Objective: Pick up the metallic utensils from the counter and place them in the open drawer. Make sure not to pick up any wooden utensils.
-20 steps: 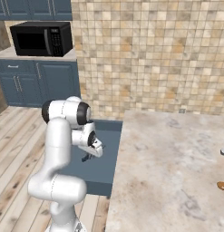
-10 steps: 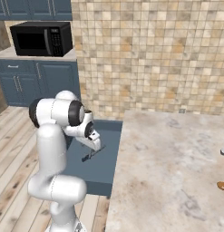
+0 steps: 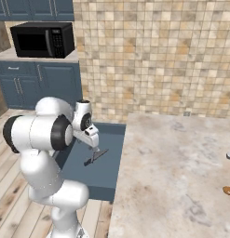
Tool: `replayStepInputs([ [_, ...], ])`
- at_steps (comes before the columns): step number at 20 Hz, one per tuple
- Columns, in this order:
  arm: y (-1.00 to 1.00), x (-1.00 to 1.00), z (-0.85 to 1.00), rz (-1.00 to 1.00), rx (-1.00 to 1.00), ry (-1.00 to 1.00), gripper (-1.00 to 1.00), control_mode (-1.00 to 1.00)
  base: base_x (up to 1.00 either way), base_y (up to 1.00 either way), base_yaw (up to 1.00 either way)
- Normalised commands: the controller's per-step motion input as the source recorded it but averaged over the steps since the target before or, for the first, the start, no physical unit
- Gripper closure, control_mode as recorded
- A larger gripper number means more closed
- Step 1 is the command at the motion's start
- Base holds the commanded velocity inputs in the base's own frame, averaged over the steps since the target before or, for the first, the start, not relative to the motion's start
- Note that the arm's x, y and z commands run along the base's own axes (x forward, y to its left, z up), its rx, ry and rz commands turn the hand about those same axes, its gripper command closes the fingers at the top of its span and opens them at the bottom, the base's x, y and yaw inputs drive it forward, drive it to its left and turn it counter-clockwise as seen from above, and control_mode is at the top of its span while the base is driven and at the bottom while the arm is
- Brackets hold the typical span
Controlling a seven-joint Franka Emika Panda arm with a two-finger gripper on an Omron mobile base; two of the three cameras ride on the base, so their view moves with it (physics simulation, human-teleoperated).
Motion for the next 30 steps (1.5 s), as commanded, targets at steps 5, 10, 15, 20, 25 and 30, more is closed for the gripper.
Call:
replayStepInputs([
  [5,-0.15,-0.27,1.00,0.00,0.00,0.03,-1.00,-1.00,0.00,0.00,0.00],
  [10,-0.08,-0.34,0.99,0.00,0.00,-0.01,-1.00,-1.00,0.00,0.00,0.00],
  [15,0.00,-0.59,0.78,0.06,0.00,-0.20,-1.00,-1.00,0.00,0.00,0.00],
  [20,-0.05,-0.46,0.32,0.06,0.00,-0.33,-1.00,-1.00,0.00,0.00,0.00],
  [25,-0.14,-0.46,0.52,0.07,0.00,-0.16,-1.00,-1.00,0.00,0.00,0.00],
  [30,-0.21,-0.27,0.56,0.06,-0.06,-0.11,-1.00,-1.00,0.00,0.00,0.00],
])
